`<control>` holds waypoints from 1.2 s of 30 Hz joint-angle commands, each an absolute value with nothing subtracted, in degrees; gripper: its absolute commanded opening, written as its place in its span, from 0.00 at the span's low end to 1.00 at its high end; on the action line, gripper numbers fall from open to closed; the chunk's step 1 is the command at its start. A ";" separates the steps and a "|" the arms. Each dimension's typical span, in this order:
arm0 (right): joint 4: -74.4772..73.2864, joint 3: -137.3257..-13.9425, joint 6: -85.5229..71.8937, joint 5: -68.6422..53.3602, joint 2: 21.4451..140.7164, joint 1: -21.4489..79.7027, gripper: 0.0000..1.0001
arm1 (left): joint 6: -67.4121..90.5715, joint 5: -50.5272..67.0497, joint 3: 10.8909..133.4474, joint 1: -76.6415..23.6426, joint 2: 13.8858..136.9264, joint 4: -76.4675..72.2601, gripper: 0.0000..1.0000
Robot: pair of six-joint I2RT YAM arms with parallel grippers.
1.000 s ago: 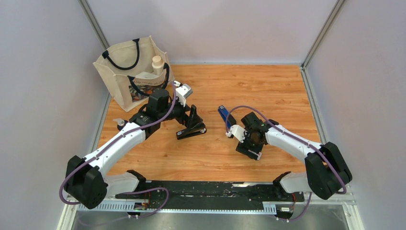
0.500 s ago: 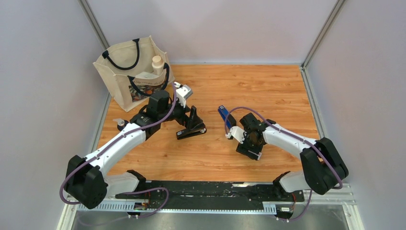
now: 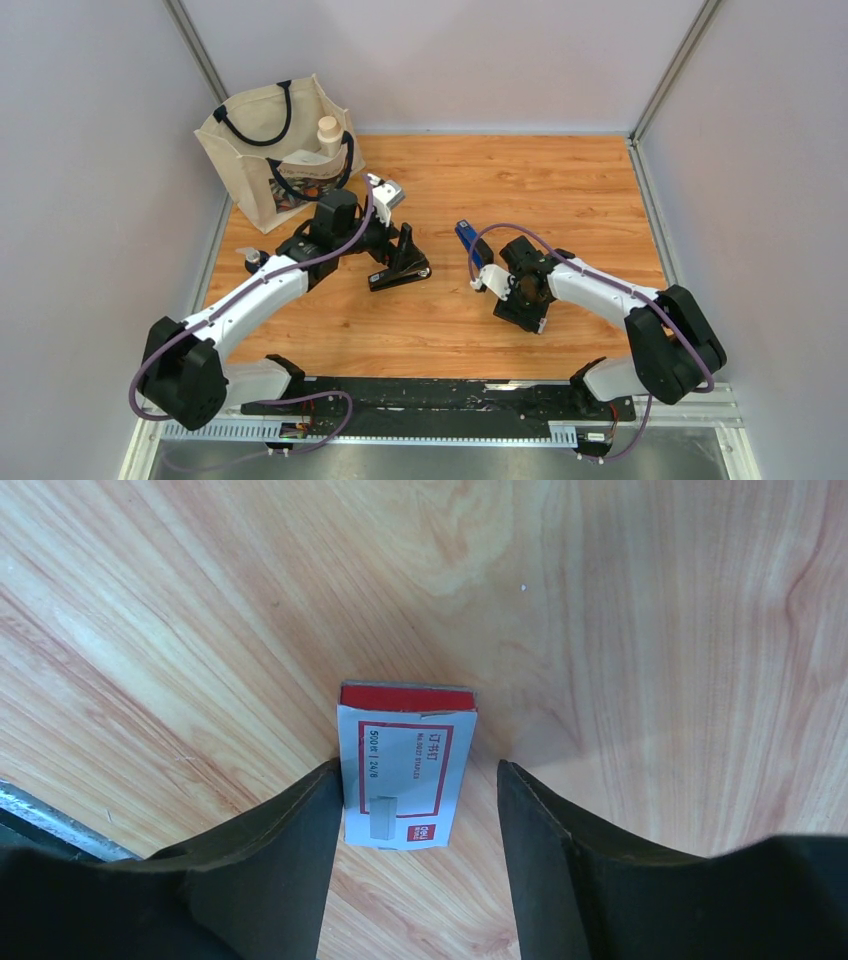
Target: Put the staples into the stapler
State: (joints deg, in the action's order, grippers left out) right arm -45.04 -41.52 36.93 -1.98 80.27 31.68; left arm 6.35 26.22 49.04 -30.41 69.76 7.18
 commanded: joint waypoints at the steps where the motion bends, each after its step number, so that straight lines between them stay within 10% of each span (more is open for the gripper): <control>1: -44.64 -41.22 38.41 -3.51 80.86 31.55 0.60 | 7.21 27.33 48.96 -30.67 70.57 4.48 0.99; 36: -38.94 -41.05 38.32 -10.11 70.14 32.96 0.45 | 21.09 41.21 59.49 -36.91 91.21 8.78 0.95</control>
